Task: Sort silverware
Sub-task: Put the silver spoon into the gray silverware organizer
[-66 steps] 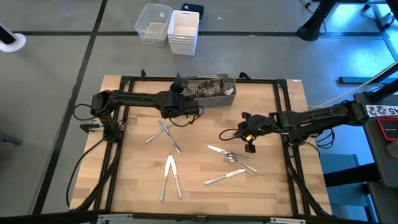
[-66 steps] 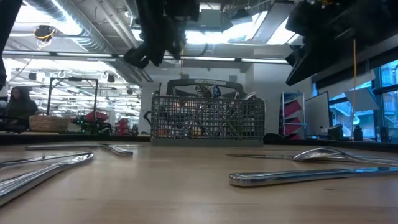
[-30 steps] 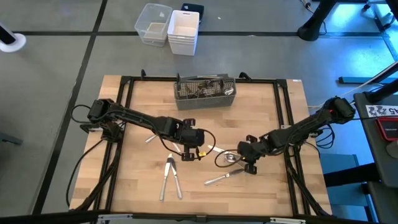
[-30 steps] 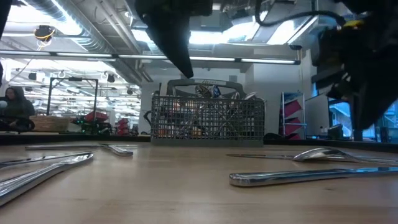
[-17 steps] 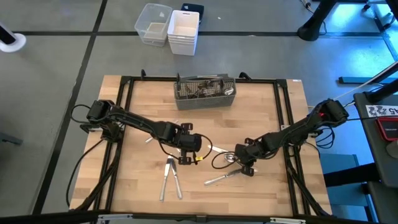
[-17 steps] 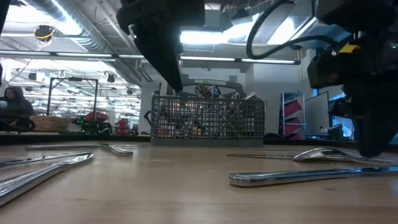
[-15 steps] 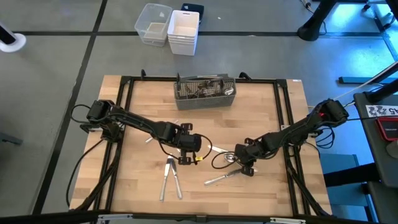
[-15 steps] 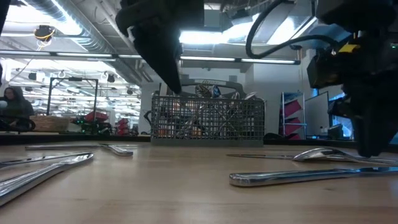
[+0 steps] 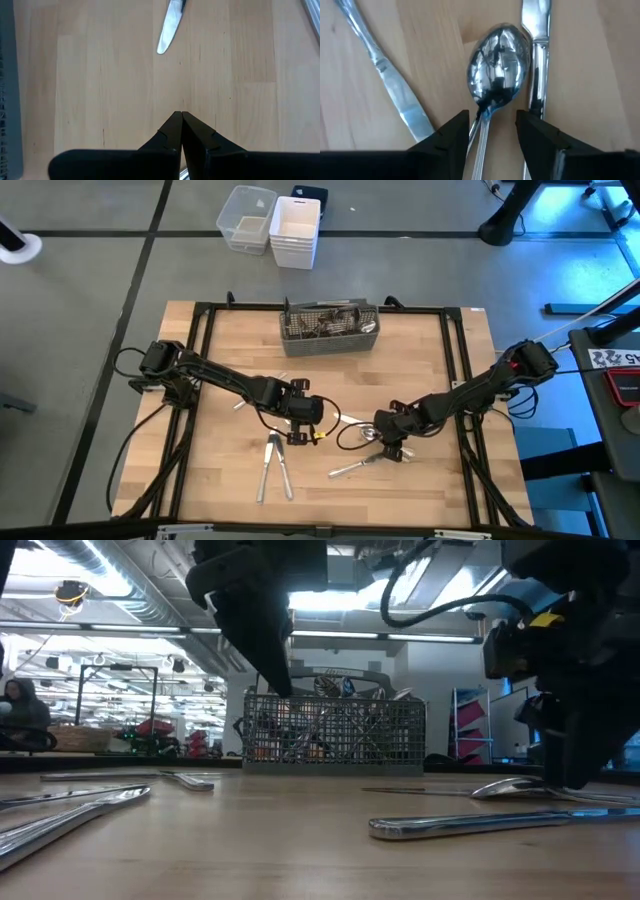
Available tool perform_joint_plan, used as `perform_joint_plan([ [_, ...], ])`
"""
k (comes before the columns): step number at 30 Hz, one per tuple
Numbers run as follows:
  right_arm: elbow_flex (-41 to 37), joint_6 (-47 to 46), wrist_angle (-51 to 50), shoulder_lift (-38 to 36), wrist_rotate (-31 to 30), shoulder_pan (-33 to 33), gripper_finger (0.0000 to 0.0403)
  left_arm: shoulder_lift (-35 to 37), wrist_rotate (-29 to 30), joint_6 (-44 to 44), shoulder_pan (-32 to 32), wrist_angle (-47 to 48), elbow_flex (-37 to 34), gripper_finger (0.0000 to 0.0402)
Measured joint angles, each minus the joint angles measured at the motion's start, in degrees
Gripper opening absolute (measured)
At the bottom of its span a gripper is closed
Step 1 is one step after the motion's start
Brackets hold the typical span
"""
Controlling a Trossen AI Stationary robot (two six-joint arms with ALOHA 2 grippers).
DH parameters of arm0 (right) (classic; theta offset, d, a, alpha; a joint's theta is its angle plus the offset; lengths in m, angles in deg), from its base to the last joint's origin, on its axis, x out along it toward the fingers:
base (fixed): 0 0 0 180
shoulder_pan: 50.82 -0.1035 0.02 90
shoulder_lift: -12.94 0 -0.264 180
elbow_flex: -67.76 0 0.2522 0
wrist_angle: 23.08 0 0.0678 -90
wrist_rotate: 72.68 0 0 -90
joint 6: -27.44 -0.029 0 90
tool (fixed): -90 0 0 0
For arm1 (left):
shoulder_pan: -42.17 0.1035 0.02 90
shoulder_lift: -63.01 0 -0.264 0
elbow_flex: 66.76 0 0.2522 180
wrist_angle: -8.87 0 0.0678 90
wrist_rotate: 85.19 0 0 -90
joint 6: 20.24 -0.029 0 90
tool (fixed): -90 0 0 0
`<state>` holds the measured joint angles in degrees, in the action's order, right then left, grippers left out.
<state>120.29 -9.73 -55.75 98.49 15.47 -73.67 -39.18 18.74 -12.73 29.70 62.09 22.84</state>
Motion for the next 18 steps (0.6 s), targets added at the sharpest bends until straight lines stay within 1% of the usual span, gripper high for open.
perform_joint_plan([
  [7, 0.2, 0.0, 0.3, 3.5, -0.1, 0.0, 0.0166, 0.0, 0.0, 0.0, 0.0, 0.0, 0.0, 0.0003],
  [11, 0.2, 0.0, 0.7, 3.6, -0.5, 0.0, 0.0163, 0.0, 0.0, 0.0, 0.0, 0.0, 0.0, 0.0003],
  [14, 0.1, 0.0, 0.8, 3.7, -0.6, 0.0, 0.0139, 0.0, 0.0, 0.0, 0.0, 0.0, 0.0, 0.0003],
  [18, 0.1, 0.0, 0.6, 3.7, -0.7, 0.0, 0.0080, 0.0, 0.0, 0.0, 0.0, 0.0, 0.0, 0.0003],
])
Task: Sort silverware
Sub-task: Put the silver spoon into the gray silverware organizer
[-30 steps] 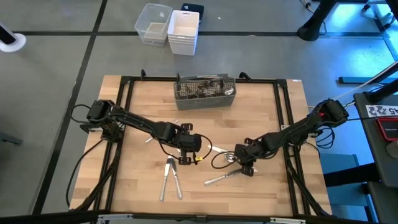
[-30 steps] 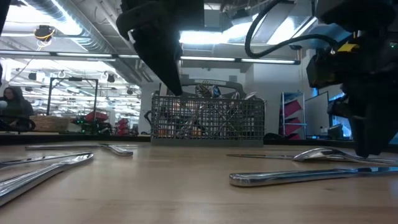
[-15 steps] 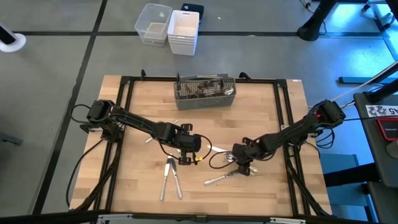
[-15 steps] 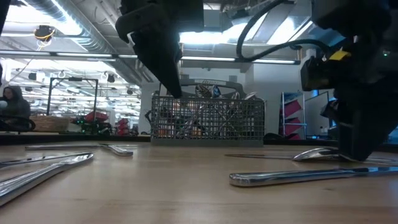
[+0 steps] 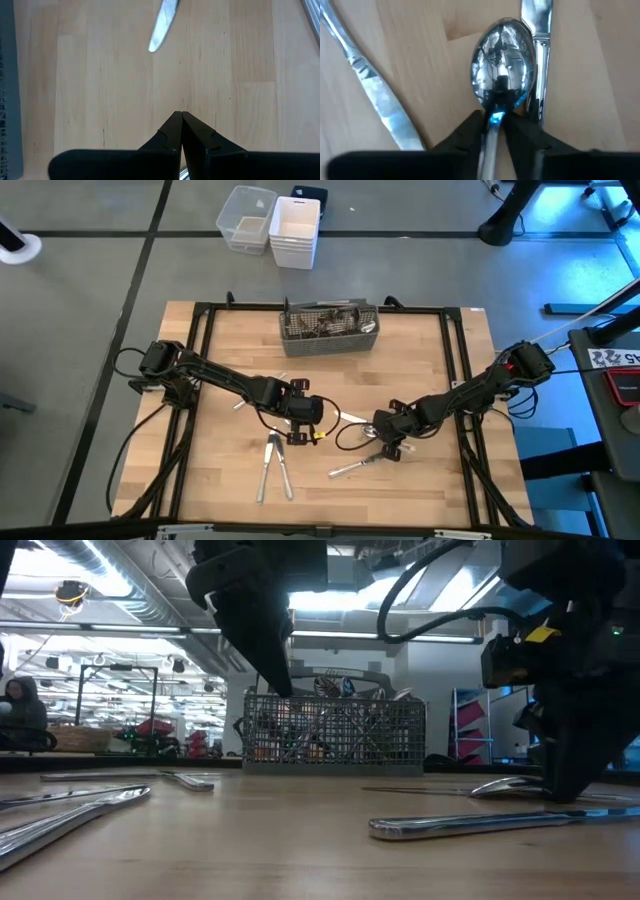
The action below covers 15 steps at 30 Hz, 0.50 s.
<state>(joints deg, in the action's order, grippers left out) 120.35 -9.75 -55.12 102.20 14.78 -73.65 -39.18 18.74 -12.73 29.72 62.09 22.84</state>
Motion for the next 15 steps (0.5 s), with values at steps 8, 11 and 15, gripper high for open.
perform_joint_plan([
  [8, 0.1, 0.1, 0.6, 0.1, -0.1, 0.0, 0.0024, 0.0, 0.0, 0.0, 0.0, 0.0, 0.0, 0.0003],
  [11, 0.7, 0.1, 0.2, 0.2, 0.0, 0.0, 0.0026, 0.0, 0.0, 0.0, 0.0, -0.1, 0.0, 0.0003],
  [15, 1.9, 1.4, 0.1, 0.3, 0.1, 0.0, 0.0010, 0.0, 0.0, 0.0, 0.0, -0.1, 0.0, 0.0003],
])
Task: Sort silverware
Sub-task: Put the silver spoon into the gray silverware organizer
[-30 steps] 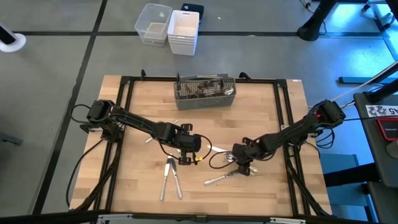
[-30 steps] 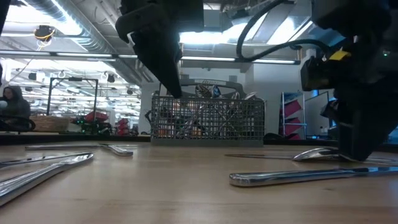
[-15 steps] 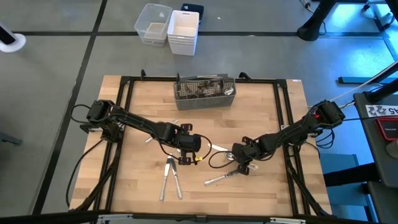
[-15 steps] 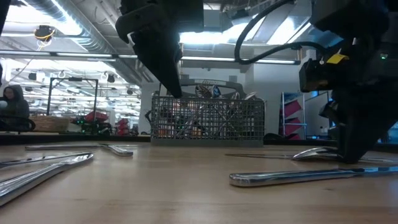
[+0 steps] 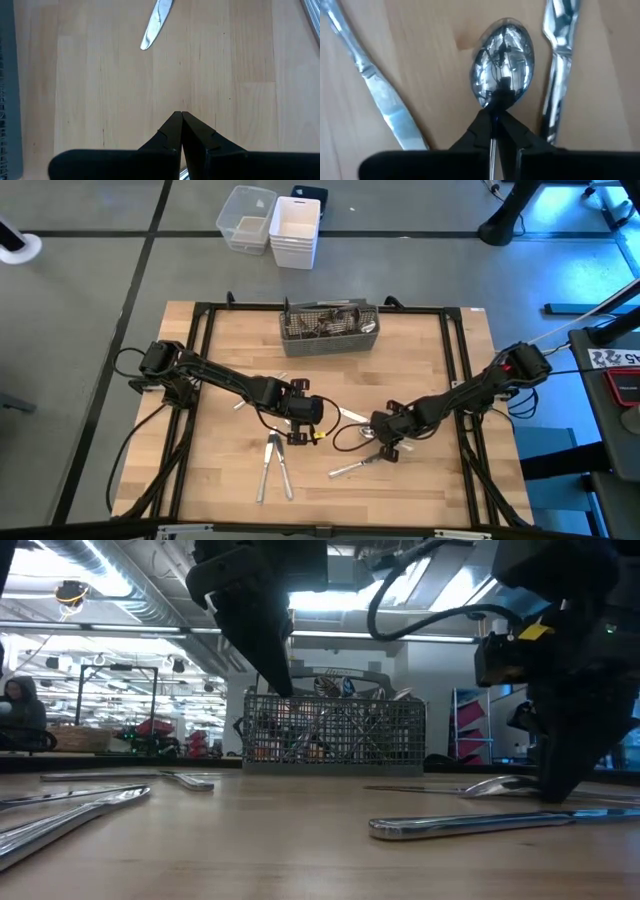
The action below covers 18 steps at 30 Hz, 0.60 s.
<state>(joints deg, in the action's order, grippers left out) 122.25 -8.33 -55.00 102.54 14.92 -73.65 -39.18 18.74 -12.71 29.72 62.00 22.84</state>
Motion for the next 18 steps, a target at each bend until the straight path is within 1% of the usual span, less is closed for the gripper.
perform_joint_plan([
  [3, 1.3, 1.0, 0.0, 0.2, 0.4, 0.0, 0.0013, 0.0, 0.0, 0.1, 0.0, 0.0, 0.0, 0.0003],
  [6, 3.2, 3.0, -0.2, 0.1, 0.5, 0.0, 0.0012, 0.0, 0.0, 2.2, 0.0, 0.0, 0.0, 0.0003],
  [9, 5.6, 5.1, -2.6, 0.1, 0.4, 0.0, 0.0008, 0.2, -0.5, 3.9, -0.3, 0.0, 0.0, 0.0003],
  [14, 9.6, 8.8, -5.4, 0.0, 0.0, 0.6, 0.0010, 0.7, -1.4, 4.0, -1.3, 0.2, 0.0, 0.0003],
  [18, 12.3, 12.5, -7.7, 0.0, -0.7, 2.2, 0.0008, 1.3, -1.4, 4.6, -2.7, 0.4, 0.0, 0.0003],
])
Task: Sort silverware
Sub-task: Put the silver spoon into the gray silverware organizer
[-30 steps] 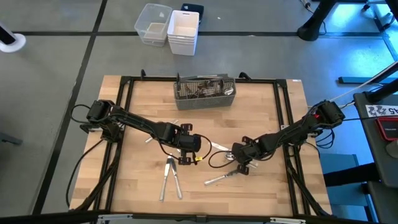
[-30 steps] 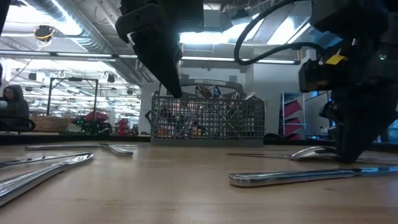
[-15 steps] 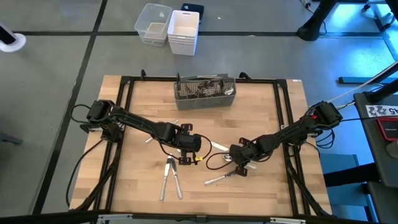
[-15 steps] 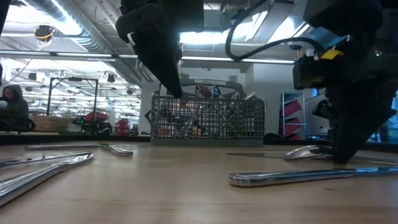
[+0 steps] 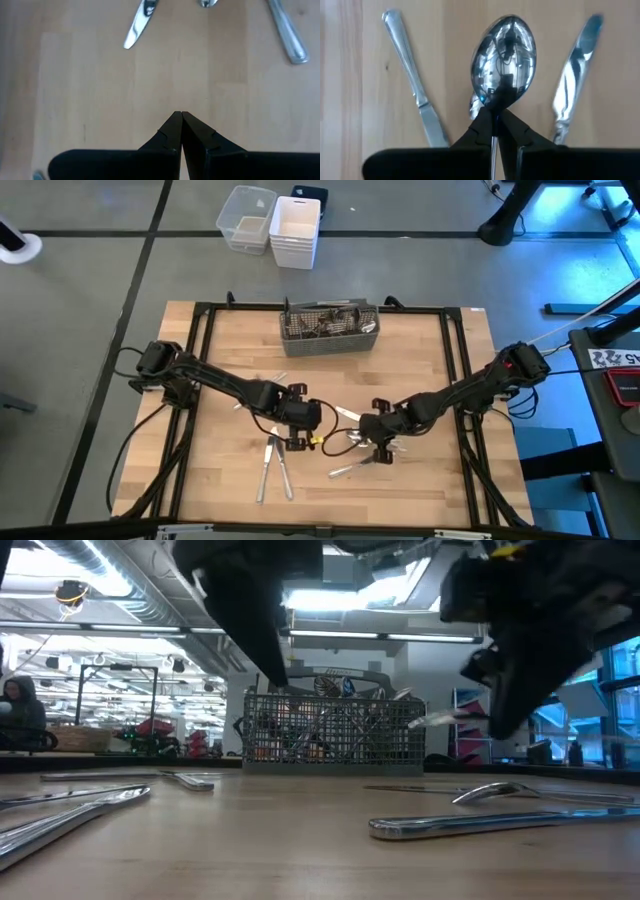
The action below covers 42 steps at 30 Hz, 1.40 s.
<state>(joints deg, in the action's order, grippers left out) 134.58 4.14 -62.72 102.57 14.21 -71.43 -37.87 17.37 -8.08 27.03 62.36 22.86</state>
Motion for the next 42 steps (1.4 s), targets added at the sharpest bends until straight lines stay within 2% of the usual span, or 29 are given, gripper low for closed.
perform_joint_plan([
  [7, 8.5, 11.0, -7.2, -0.1, -5.4, 5.7, 0.0009, 3.9, 2.5, 5.7, -4.1, 0.1, 0.0, 0.0003],
  [15, 23.2, 28.5, -14.7, -0.1, -12.1, 14.5, 0.0008, 8.7, 15.1, 15.2, -12.0, 1.2, -0.5, 0.0003],
  [21, 31.2, 37.5, -13.1, -0.2, -14.4, 22.0, 0.0007, 8.8, 28.8, 27.3, -19.2, 5.7, -0.5, 0.0003],
  [26, 31.4, 38.6, -8.2, -0.1, -17.4, 29.2, 0.0007, 8.8, 49.2, 47.0, -26.0, 13.3, -0.5, 0.0003],
  [30, 29.3, 39.0, 0.0, 0.3, -17.0, 34.2, 0.0007, 7.9, 57.8, 60.9, -30.1, 21.6, -0.5, 0.0003],
  [32, 28.3, 39.6, 4.8, 0.3, -16.7, 36.3, 0.0007, 7.0, 59.3, 65.4, -31.1, 24.6, -0.6, 0.0003],
  [35, 26.0, 39.7, 12.3, 0.2, -12.7, 39.2, 0.0007, 5.4, 59.6, 69.5, -31.3, 27.1, -0.6, 0.0003],
  [38, 22.8, 39.0, 18.4, 0.3, -8.6, 40.9, 0.0007, 4.0, 59.6, 70.1, -31.2, 27.4, -0.6, 0.0003],
  [42, 18.1, 39.8, 24.2, 0.2, -9.0, 42.1, 0.0007, 3.0, 59.7, 70.2, -30.9, 27.3, -0.6, 0.0003],
])
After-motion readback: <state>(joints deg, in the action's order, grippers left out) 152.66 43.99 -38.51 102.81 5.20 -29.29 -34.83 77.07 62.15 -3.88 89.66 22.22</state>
